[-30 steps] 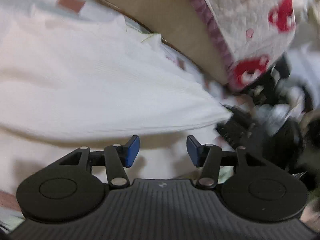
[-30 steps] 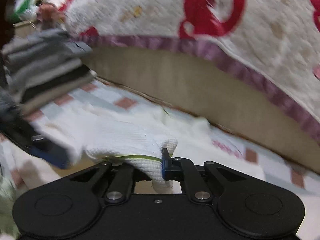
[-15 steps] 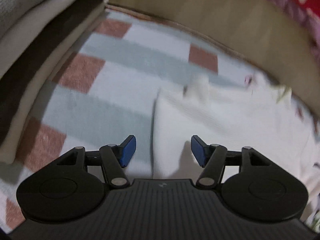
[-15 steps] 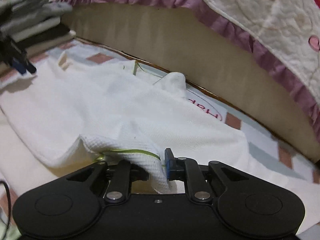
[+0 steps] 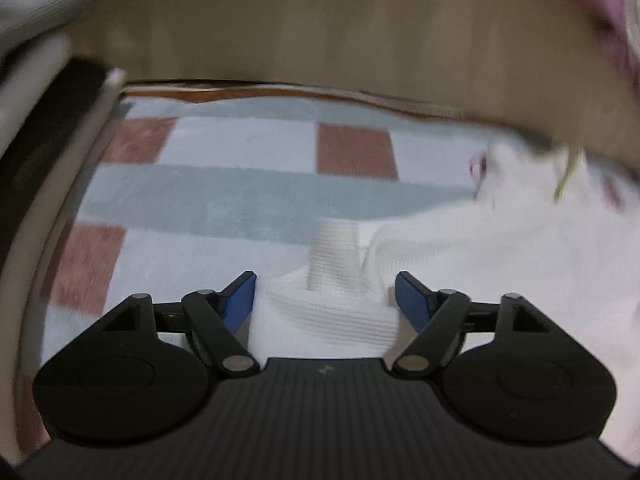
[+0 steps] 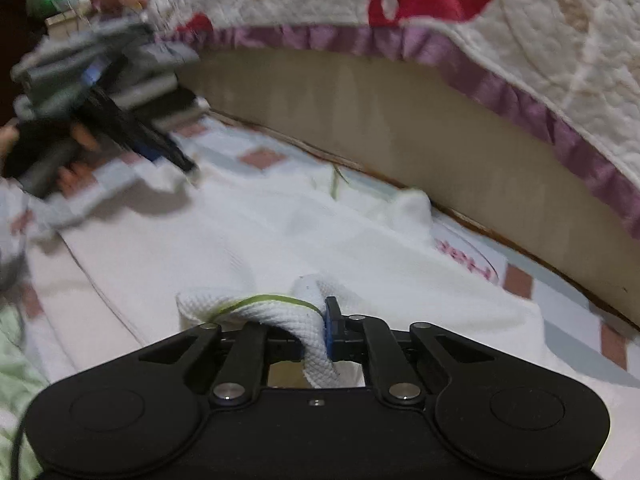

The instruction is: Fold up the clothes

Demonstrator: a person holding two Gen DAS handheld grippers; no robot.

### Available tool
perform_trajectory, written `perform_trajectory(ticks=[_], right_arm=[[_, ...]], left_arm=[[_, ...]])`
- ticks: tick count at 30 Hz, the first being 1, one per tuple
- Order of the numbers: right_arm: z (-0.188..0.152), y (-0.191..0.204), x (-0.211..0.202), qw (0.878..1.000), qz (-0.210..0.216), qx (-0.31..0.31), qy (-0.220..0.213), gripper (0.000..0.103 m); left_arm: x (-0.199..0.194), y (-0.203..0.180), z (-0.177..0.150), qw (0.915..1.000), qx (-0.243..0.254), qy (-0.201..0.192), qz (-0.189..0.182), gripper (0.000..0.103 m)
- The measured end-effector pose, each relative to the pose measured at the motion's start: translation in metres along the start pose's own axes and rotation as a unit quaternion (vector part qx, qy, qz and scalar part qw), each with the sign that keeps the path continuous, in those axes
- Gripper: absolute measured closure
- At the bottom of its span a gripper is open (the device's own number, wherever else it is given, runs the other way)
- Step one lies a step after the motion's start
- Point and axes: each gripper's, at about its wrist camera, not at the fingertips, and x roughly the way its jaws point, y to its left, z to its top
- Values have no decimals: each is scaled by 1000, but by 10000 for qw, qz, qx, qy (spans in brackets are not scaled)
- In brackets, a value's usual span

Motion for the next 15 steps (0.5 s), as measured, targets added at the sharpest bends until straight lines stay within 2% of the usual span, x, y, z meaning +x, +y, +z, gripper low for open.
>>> perform_trajectory(ticks=[1, 2, 3, 4, 8, 11, 13, 14, 15], right_arm=[[3, 2, -2, 10000, 85, 5, -48, 96], [7, 4, -5, 9998, 143, 37, -129, 96], [14, 2, -9, 9996, 150, 107, -223, 97], [18, 0, -11, 9993, 137, 186, -288, 97], [35, -10, -20, 9978, 30, 445, -497, 97], [25, -13, -5, 9986, -481, 117, -204, 97], [17, -12, 2, 9979, -651, -50, -42, 97], [13, -12, 4, 9976, -689, -99, 13, 97], [10, -11, 6, 9972, -728, -149, 67, 97]], left_arm=[[3, -5, 0, 9994, 303, 64, 157, 68], [1, -7, 1, 9977, 572, 22, 377, 75], [-4, -3, 3, 9973, 619, -47, 385, 90], [-7, 4, 5, 9976, 540, -120, 418, 95], [-13, 37, 2, 9875, 556, -565, 1364, 98], [-30, 59, -6, 9948, -88, -590, 826, 98], [-50, 52, -10, 9970, -135, -654, 383, 94], [-59, 48, -12, 9974, -158, -685, 161, 92], [-68, 44, -13, 9974, -171, -692, -63, 82]])
